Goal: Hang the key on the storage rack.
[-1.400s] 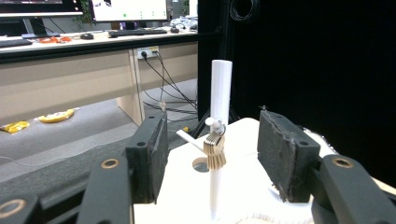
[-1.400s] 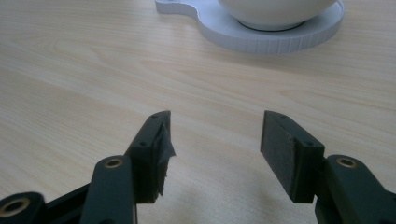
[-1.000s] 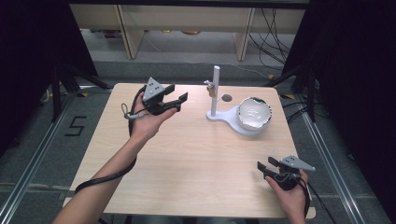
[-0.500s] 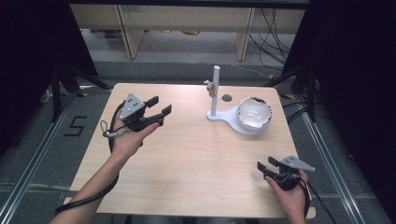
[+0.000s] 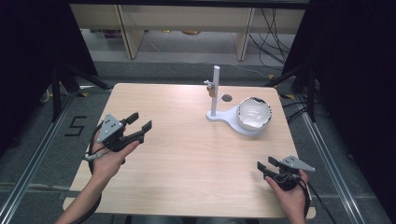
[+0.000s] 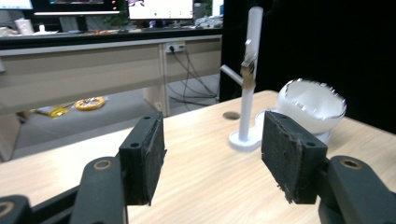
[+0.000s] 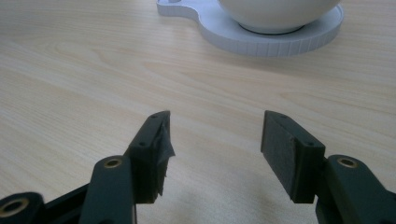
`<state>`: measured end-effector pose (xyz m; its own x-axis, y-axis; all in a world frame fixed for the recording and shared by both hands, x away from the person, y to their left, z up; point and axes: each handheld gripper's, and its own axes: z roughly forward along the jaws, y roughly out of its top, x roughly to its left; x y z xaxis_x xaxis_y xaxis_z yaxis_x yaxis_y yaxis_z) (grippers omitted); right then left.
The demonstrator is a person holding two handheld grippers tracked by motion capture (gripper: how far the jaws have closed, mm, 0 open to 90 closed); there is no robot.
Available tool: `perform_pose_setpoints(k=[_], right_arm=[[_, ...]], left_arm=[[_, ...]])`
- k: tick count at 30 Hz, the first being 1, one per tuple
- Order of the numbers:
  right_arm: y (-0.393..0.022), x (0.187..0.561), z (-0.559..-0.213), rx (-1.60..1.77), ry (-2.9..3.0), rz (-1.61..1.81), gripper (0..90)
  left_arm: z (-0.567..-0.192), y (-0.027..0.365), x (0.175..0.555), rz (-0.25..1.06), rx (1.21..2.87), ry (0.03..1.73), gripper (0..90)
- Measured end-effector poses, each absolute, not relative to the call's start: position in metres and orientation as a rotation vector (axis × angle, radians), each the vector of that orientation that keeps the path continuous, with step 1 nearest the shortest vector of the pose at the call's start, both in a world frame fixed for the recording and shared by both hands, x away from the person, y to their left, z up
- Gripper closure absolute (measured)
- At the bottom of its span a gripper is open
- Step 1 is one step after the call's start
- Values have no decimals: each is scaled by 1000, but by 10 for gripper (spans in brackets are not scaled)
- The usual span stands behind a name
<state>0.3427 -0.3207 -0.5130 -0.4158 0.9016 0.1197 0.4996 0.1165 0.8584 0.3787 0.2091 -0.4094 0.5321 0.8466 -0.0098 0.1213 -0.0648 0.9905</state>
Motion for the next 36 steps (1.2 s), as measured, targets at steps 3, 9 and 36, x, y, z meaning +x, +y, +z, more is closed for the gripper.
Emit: perform_pose_setpoints(k=[3,9,36], right_arm=[[-321,343,-513,1345,1971,1241,436],[-322,343,-513,1319,1962,1239,434],[-316,341,-512,1379,1971,1250,430]], left_arm=[[-418,218,374,750,1535,886,388],[-441,244,361,776,1498,976,387],[-525,264,339,856,1485,1076,361]])
